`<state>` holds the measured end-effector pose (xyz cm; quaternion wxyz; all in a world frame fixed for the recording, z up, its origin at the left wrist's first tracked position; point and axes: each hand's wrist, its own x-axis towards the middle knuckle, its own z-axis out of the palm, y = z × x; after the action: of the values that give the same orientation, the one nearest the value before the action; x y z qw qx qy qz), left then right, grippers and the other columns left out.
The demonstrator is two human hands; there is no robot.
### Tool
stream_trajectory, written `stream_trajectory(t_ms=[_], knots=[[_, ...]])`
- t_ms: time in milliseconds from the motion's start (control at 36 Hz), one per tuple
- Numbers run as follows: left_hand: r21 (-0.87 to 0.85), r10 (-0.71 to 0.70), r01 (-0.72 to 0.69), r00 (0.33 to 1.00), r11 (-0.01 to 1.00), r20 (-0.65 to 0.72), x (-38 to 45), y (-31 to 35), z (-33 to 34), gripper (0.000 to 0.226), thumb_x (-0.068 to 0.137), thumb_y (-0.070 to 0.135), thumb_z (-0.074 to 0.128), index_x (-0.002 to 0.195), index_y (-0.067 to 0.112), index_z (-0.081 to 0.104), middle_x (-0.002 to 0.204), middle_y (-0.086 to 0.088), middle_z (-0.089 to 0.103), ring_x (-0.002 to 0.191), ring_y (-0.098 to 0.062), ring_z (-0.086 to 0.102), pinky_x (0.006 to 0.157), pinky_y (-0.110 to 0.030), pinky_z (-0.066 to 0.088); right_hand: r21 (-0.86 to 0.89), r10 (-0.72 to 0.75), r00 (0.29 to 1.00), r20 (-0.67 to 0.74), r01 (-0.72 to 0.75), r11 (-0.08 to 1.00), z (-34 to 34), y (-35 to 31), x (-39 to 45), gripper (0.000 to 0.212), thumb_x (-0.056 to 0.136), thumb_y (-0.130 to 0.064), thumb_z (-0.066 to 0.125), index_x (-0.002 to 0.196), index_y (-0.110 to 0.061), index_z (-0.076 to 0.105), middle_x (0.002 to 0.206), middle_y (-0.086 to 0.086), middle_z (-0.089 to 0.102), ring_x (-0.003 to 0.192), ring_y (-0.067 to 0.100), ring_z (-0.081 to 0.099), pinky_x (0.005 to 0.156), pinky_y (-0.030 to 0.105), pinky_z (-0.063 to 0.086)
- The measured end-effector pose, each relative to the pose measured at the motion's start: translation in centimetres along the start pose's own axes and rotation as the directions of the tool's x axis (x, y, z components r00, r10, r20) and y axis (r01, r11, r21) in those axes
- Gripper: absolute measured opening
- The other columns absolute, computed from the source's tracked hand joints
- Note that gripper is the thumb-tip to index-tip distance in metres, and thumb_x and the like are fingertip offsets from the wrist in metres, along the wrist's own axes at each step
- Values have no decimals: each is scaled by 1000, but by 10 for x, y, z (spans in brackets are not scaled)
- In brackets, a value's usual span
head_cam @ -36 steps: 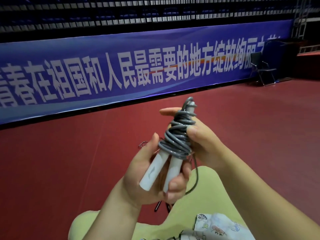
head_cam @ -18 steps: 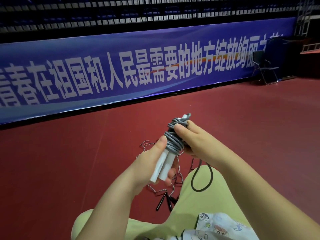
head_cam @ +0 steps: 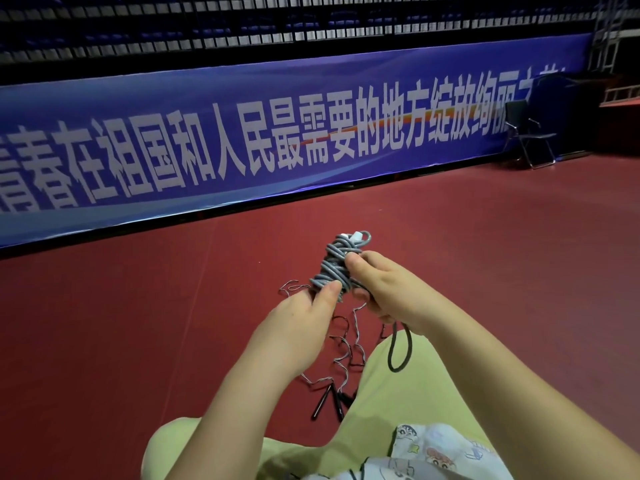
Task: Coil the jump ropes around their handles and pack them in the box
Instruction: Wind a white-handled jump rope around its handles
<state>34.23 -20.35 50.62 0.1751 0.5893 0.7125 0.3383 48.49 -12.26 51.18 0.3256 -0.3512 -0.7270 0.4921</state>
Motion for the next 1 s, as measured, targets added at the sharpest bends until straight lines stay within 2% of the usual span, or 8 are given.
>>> stream_trajectory(t_ms=[194, 444, 528, 639, 778, 861, 944, 1000], knots=[[240, 30, -16, 998, 971, -53, -4, 7, -1, 47, 87, 68, 28, 88, 27, 52, 81, 14, 54, 87, -15, 53, 75, -35, 43, 111, -8, 1000, 18, 6, 994, 3, -1, 0, 39, 99, -52, 37, 79, -19, 41, 63, -1, 37, 46, 10, 23, 47, 25, 17], [-345, 67, -3, 982, 939, 175, -3, 5, -15, 43, 69, 57, 58, 104, 34, 60, 97, 14, 67, 90, -4, 63, 81, -27, 48, 204, -153, 987, -39, 158, 966, 1, -8, -6, 17, 102, -34, 41, 88, -28, 50, 50, -16, 43, 41, 3, 30, 42, 19, 22], [-388, 115, -63, 987, 919, 114, -4, 7, -14, 41, 80, 47, 64, 118, 41, 51, 112, 18, 62, 97, 14, 58, 84, -17, 43, 191, -173, 985, 5, 168, 967, 0, -5, -5, 14, 102, -32, 40, 95, -26, 51, 51, -15, 42, 41, 2, 30, 43, 17, 23], [-370, 175, -141, 983, 918, 59, -8, 8, -12, 63, 90, 31, 63, 143, 44, 31, 127, 21, 48, 96, 36, 40, 83, -3, 36, 157, -114, 988, 102, 97, 983, -4, 1, -1, 23, 86, -54, 43, 93, -34, 51, 59, -2, 41, 48, 12, 27, 51, 29, 20], [-327, 193, -155, 978, 932, 85, -9, 8, -12, 73, 88, 24, 65, 141, 56, 26, 128, 21, 47, 111, 20, 47, 92, -14, 38, 85, -103, 984, 143, 91, 992, -6, 9, 5, 50, 73, -73, 48, 116, -48, 52, 92, 18, 63, 71, 26, 54, 62, 35, 46], [-245, 209, -177, 971, 953, 115, -12, 12, -13, 84, 78, 37, 69, 142, 59, 20, 128, 27, 46, 114, 16, 46, 96, -18, 40, 144, -124, 972, 199, 96, 985, -5, 13, 4, 47, 74, -77, 54, 117, -56, 51, 124, 27, 57, 109, 53, 57, 89, 66, 48], [-180, 192, -172, 976, 969, 101, -11, 12, -12, 99, 55, 58, 63, 142, 59, 17, 138, 20, 43, 123, 4, 46, 106, -32, 41, 103, -144, 956, 255, 121, 987, -5, 8, -1, 49, 85, -65, 44, 128, -42, 44, 122, 14, 63, 109, 45, 60, 94, 60, 48], [-187, 204, -185, 975, 965, 91, -11, 12, -12, 88, 56, 56, 62, 136, 60, 26, 135, 17, 47, 120, 2, 50, 103, -35, 44, 37, -125, 957, 261, 119, 992, -3, 0, -1, 48, 82, -69, 51, 122, -43, 49, 109, 5, 69, 97, 35, 66, 92, 55, 52]])
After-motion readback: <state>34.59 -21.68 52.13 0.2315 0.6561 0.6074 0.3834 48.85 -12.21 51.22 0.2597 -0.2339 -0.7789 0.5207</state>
